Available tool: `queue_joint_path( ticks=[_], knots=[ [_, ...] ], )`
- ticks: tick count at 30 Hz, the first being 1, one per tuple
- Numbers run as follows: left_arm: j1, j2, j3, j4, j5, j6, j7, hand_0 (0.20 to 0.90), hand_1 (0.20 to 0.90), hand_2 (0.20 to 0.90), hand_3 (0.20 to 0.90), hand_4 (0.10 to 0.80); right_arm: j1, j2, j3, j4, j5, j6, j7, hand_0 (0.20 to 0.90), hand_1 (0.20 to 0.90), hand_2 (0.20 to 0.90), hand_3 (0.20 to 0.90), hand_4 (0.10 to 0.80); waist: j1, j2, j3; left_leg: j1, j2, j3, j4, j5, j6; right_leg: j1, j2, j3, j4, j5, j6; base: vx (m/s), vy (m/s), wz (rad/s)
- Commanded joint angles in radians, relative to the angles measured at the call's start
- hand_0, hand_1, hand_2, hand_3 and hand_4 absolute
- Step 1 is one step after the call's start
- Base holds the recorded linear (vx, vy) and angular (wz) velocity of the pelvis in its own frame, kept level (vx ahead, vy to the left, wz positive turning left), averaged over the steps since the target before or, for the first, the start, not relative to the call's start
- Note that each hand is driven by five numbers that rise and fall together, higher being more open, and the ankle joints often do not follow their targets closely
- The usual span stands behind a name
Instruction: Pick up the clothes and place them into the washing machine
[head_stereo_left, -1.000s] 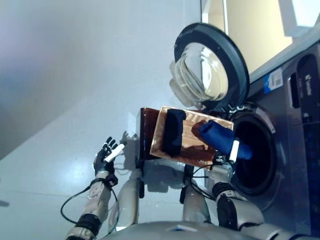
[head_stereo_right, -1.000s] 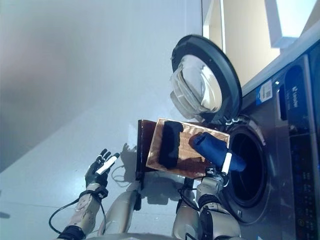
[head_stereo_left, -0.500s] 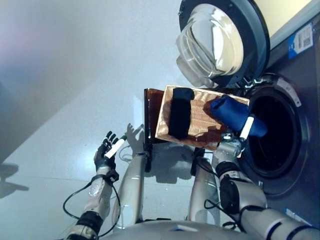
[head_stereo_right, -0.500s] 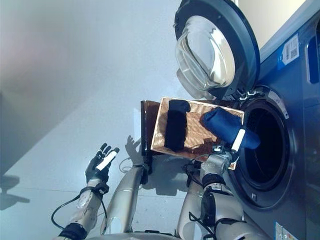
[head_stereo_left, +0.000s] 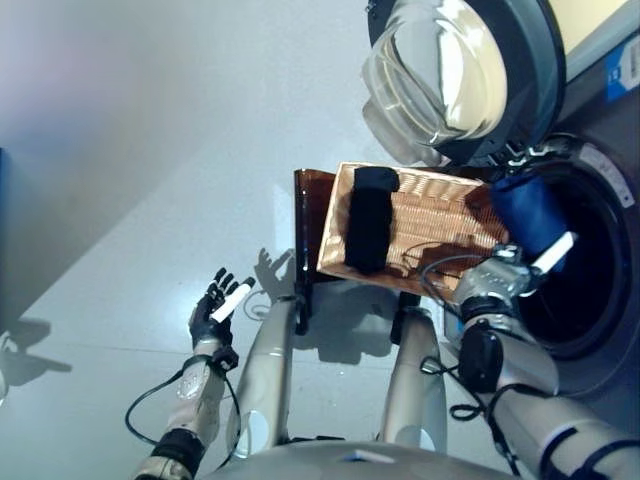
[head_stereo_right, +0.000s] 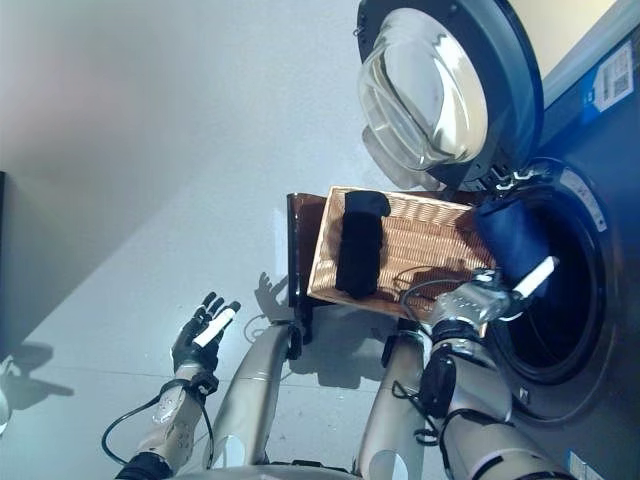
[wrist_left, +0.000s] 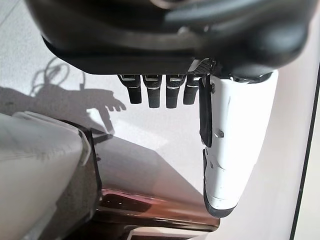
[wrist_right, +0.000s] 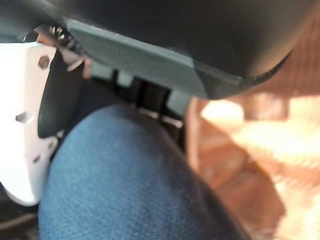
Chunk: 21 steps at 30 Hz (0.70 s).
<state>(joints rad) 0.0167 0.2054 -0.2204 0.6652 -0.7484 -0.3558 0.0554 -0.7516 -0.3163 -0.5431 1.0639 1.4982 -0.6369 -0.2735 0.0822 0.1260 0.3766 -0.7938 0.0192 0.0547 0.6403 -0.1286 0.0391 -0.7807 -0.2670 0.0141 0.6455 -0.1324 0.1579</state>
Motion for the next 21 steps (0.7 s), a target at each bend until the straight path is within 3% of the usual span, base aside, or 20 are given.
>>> queue_joint_path(
  ticks=[1, 9, 21],
  knots=[
    [0.054, 0.063, -0.022, -0.08, 0.014, -0.069, -0.008, 0.9, 0.9, 0.9, 0.9, 0.8, -0.033, -0.202, 0.012, 0.006, -0.103, -0.084, -0.053, 0.2, 0.2, 0.2, 0.2, 0.3, 0.022, 0.054, -0.08, -0.014, -0.003, -0.033, 0.042, -0.039, -0.069, -0.025, 0.02, -0.025, 0.033, 0.034, -0.058, -0.034, 0.037, 0.01],
    [0.061, 0.067, -0.054, -0.093, 0.018, -0.059, -0.005, 0.9, 0.9, 0.9, 0.9, 0.8, -0.061, -0.361, -0.038, 0.083, -0.124, -0.118, -0.187, 0.2, 0.2, 0.2, 0.2, 0.3, 0.021, 0.078, -0.104, -0.037, -0.008, -0.023, 0.058, -0.048, -0.066, -0.057, 0.011, -0.01, 0.063, 0.024, -0.054, 0.0, 0.036, 0.03],
    [0.079, 0.066, -0.014, -0.084, 0.005, -0.06, 0.018, 0.9, 0.9, 0.9, 0.9, 0.8, 0.023, -0.403, -0.116, 0.075, -0.117, -0.167, -0.25, 0.2, 0.2, 0.2, 0.2, 0.3, -0.012, 0.087, -0.124, -0.043, -0.004, -0.004, 0.062, -0.06, -0.064, -0.081, 0.014, 0.008, 0.07, 0.026, -0.058, -0.004, 0.021, -0.04]
  ],
)
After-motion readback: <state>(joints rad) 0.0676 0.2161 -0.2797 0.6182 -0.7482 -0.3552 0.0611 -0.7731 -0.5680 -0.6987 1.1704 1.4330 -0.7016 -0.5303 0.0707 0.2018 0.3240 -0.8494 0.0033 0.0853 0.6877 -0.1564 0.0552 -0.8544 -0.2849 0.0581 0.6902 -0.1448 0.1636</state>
